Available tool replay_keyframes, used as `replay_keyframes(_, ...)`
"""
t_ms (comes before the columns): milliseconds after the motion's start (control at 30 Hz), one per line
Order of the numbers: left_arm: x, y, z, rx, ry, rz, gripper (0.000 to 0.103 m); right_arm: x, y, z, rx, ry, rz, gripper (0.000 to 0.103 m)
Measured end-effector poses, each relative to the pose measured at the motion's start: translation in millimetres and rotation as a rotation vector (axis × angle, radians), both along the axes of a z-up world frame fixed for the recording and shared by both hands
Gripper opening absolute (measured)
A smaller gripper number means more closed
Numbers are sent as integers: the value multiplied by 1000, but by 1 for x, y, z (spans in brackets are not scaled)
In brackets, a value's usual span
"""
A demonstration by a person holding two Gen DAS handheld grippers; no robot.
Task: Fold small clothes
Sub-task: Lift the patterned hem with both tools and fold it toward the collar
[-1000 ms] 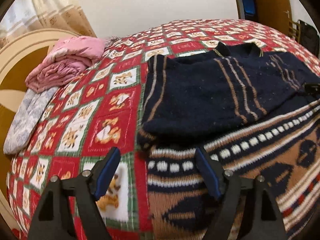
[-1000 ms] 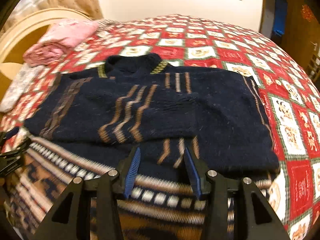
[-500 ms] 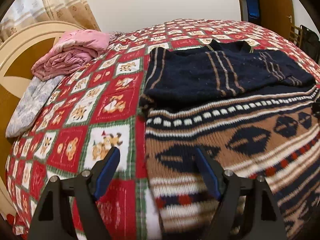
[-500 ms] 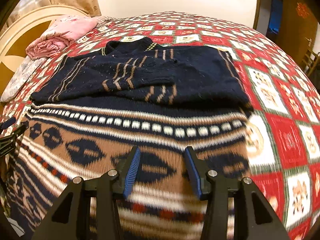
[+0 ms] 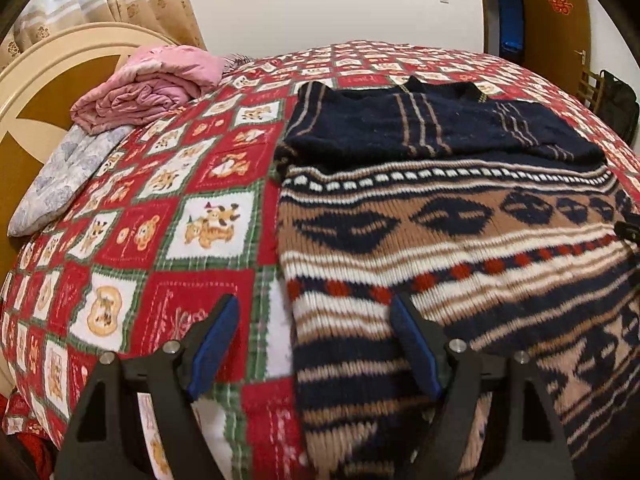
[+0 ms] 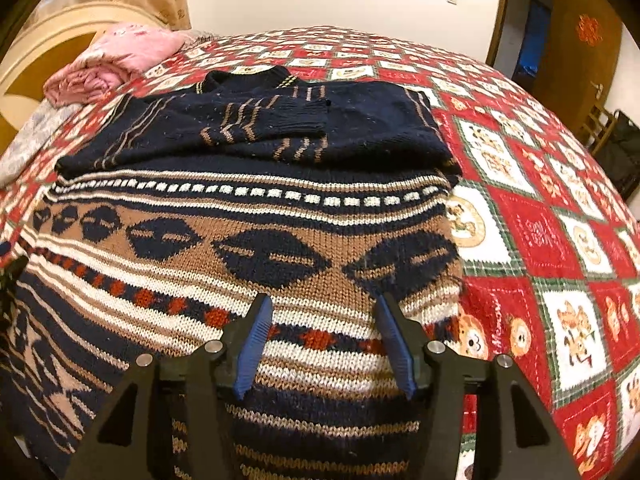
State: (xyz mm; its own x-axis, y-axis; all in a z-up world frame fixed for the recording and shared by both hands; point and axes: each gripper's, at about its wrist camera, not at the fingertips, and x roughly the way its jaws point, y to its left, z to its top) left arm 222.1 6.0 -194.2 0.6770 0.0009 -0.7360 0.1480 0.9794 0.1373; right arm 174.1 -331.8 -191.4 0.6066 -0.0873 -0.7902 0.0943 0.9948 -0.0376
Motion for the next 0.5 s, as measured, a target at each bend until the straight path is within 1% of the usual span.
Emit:
replay_keyframes(133, -12, 5, 0, -12, -1, 2, 80, -7, 0, 1, -6, -3, -3, 56)
replay_keyframes(233, -21, 8, 0, -25, 1, 1, 80, -18, 0, 5, 9, -4, 3, 56)
replay_keyframes(300, -27, 10, 0, -32, 0, 3, 80, -34, 0, 10, 20, -17, 14, 56)
replay_keyframes(333, -31, 11, 0, -36, 3, 2, 80, -34, 0, 10, 20, -17, 14, 56)
replay_keyframes(367, -33, 11, 0, -36, 4, 2, 80, -47, -1, 10, 35, -7, 15, 56)
replay_keyframes(400, -37, 12, -1, -37, 3, 1, 80, -47, -1, 10, 35, -7, 15, 56)
replay_keyframes(467, -45, 12, -2, -43, 7, -1, 80, -65, -6, 7, 49, -15, 2, 56)
replay_keyframes(500, -50, 12, -3, -49, 8, -1, 80, -65, -6, 7, 49, -15, 2, 56)
